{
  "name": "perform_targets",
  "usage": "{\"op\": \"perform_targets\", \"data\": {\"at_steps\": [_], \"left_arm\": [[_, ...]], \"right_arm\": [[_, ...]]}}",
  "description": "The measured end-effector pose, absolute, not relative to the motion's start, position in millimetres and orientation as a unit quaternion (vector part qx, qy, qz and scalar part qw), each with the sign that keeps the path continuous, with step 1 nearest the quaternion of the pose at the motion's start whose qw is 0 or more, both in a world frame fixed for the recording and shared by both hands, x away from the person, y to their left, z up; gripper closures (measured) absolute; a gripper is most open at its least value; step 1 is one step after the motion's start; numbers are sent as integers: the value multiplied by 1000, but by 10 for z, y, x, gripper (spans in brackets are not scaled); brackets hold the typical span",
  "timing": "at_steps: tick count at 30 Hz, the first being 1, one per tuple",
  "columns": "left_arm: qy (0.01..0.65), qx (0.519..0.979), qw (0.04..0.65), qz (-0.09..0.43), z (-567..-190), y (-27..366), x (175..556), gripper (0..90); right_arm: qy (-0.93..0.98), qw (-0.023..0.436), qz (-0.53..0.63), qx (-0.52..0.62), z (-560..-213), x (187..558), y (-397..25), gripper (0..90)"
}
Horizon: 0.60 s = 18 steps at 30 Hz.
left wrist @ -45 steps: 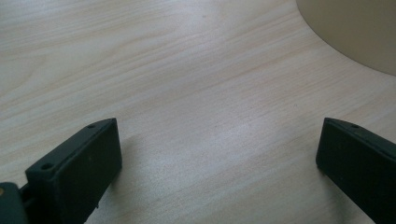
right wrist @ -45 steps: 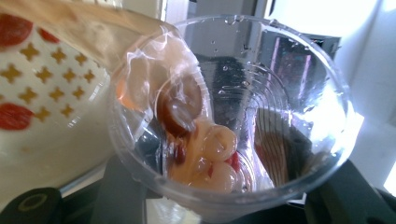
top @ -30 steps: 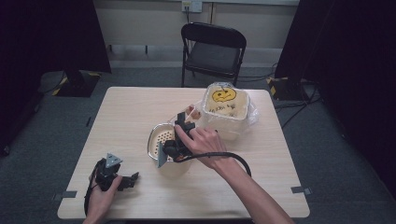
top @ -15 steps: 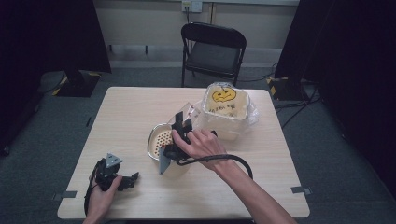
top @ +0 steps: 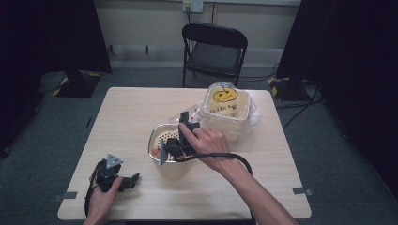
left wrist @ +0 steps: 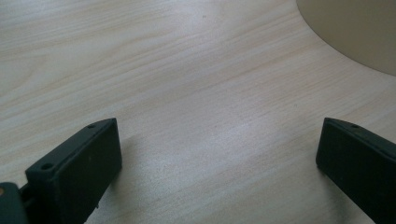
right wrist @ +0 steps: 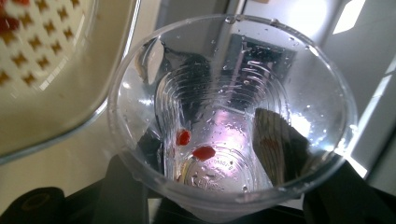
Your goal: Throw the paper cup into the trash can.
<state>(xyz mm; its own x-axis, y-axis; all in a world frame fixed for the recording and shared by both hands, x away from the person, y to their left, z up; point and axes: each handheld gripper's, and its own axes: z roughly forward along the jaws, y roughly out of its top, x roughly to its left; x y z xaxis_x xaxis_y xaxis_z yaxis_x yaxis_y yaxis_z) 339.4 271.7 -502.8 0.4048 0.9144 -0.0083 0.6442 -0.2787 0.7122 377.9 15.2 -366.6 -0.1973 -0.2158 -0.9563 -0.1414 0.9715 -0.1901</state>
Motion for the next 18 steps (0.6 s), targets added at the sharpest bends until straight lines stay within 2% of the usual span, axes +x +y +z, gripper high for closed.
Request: {"op": "perform_targets", "data": {"at_steps": [8, 9, 11, 12, 13, 16, 17, 18], "left_arm": [[505, 772, 326, 208, -5028, 2717, 3394, 0], [505, 772, 325, 208, -5028, 2717, 3394, 0], [505, 772, 326, 207, -5029, 2716, 3394, 0], [505, 772, 326, 207, -5029, 2716, 3394, 0], [505, 772, 326, 207, -5029, 2716, 3394, 0], [505, 772, 326, 207, -5029, 2716, 3394, 0], [505, 772, 326, 208, -5029, 2716, 3394, 0], [505, 772, 326, 208, -5028, 2716, 3394, 0]], "right_arm": [[841, 523, 135, 36, -3405, 3880, -88, 506], [841, 523, 135, 36, -3405, 3880, -88, 506], [851, 485, 183, 83, -3353, 3923, -195, 505], [851, 485, 183, 83, -3353, 3923, -195, 505], [855, 457, 219, 110, -3327, 3957, -291, 504], [858, 424, 258, 136, -3312, 4006, -397, 503], [857, 389, 295, 164, -3307, 4054, -499, 503], [857, 389, 295, 164, -3307, 4054, -499, 503]]}}
